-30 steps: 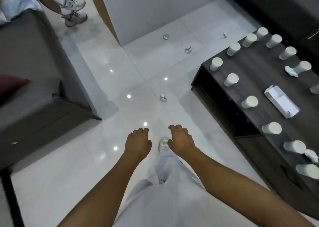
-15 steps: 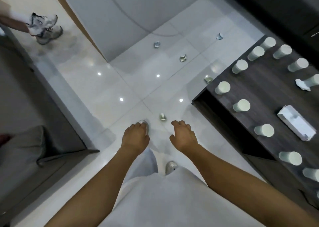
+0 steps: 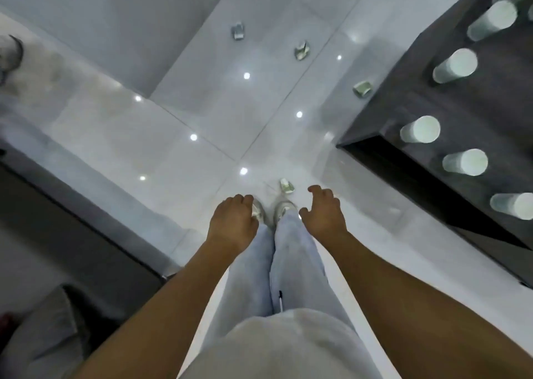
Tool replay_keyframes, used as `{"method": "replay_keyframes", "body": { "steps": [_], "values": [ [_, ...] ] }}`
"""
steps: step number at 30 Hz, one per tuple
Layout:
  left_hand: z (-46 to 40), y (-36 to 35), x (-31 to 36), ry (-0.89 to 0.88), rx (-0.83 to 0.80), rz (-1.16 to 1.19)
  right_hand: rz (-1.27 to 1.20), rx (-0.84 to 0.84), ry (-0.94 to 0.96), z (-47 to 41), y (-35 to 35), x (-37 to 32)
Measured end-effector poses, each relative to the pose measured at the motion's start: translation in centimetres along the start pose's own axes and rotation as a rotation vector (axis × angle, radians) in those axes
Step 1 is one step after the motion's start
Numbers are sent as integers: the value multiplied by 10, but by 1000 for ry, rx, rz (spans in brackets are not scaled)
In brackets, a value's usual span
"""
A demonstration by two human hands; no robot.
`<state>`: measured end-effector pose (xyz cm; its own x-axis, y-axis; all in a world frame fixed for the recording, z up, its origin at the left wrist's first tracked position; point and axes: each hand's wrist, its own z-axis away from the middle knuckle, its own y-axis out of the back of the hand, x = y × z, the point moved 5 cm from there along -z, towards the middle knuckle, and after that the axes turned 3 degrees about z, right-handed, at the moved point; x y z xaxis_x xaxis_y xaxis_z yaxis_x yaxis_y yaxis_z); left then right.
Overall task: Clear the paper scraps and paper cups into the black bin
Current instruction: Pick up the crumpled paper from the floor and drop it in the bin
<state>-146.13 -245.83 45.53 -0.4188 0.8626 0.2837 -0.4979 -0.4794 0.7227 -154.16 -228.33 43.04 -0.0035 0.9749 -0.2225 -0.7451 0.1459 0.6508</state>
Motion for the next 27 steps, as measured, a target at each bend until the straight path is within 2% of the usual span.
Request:
{"method": "replay_keyframes", "body": {
  "steps": [5, 11, 16, 21, 27],
  "values": [
    [-75, -73, -35, 37, -29, 66, -58, -27, -83, -112, -71, 23],
    [-184, -195, -72, -69, -72, 38, 10, -39, -25, -254, -200, 59],
    [-267, -283, -111, -102, -50, 34, -10, -33, -78, -345, -308, 96],
    [-310, -341, -139, -86, -74, 39, -82, 52, -145, -391, -362, 122],
    [-323, -365, -140, -112, -117, 57, -49, 112, -157, -397, -380, 127]
  ]
}}
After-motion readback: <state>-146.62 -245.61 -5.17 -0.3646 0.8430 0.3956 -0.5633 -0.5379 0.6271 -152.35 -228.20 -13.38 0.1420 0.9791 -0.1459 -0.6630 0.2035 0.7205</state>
